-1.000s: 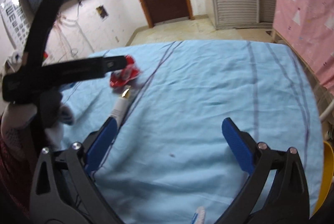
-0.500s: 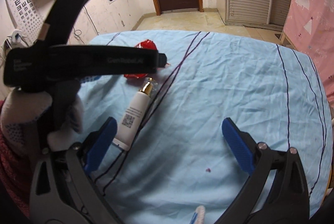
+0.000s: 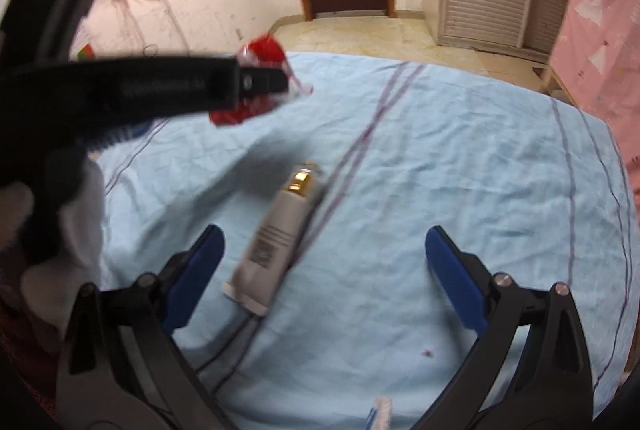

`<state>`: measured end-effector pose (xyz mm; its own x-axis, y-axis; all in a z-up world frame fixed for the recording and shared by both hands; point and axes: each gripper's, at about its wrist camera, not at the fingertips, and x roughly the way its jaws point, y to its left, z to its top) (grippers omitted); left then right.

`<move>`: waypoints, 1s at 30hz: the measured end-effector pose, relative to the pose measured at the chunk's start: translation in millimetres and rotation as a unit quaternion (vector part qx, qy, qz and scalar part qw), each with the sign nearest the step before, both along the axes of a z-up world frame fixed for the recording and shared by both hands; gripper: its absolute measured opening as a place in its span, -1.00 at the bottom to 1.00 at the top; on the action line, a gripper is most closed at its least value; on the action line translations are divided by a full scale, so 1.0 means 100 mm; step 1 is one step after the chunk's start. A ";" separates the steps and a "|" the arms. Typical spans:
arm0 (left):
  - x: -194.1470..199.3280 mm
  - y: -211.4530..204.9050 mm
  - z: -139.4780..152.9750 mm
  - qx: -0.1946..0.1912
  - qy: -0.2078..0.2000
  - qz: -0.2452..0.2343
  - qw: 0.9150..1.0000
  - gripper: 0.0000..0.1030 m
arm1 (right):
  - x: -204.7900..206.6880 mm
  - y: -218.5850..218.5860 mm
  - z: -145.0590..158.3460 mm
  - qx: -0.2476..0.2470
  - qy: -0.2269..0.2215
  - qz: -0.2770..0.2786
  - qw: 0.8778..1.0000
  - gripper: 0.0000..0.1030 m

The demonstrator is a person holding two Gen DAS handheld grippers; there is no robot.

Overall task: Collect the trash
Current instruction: 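Grasp the red snack bag with the left tool while the right tool grasps the white tube, then carry the red bag and white tube to the yellow bin and open both tools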

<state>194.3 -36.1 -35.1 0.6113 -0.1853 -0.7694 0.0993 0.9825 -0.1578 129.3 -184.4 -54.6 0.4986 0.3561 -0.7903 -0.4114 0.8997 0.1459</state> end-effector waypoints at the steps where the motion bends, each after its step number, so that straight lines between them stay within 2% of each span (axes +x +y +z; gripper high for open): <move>1: 0.00 0.04 0.04 -0.002 -0.003 0.002 1.000 -0.46 | 0.00 0.04 0.00 -0.006 -0.003 0.002 1.000 0.88; 3: -0.02 0.14 0.09 -0.006 -0.009 0.009 1.000 -0.45 | 0.03 0.13 0.00 -0.017 -0.009 0.004 1.000 0.81; 5: -0.05 0.23 0.12 -0.013 -0.012 0.016 1.000 -0.45 | 0.07 0.19 -0.02 -0.026 -0.005 0.006 1.000 0.41; 9: -0.08 0.34 0.11 -0.021 -0.010 0.024 0.999 -0.45 | 0.12 0.23 -0.04 -0.042 -0.012 -0.005 0.999 0.22; 12: -0.09 0.39 0.05 -0.026 -0.006 0.027 0.999 -0.45 | 0.17 0.24 -0.04 -0.056 -0.020 -0.010 0.998 -0.09; 14: -0.10 0.42 0.02 -0.030 -0.003 0.028 0.999 -0.45 | 0.17 0.27 -0.04 -0.064 -0.026 -0.004 0.998 -0.41; 16: -0.11 0.44 -0.01 -0.034 -0.001 0.029 0.999 -0.45 | 0.16 0.35 -0.05 -0.071 -0.032 0.000 0.997 -0.55; 23: -0.18 0.41 -0.02 -0.031 -0.001 0.027 0.999 -0.45 | 0.05 0.33 -0.08 -0.057 -0.036 -0.007 0.998 -0.62; 30: -0.23 0.33 0.00 -0.021 -0.004 0.024 0.999 -0.45 | -0.02 0.06 0.01 -0.008 -0.034 -0.023 0.999 -0.63</move>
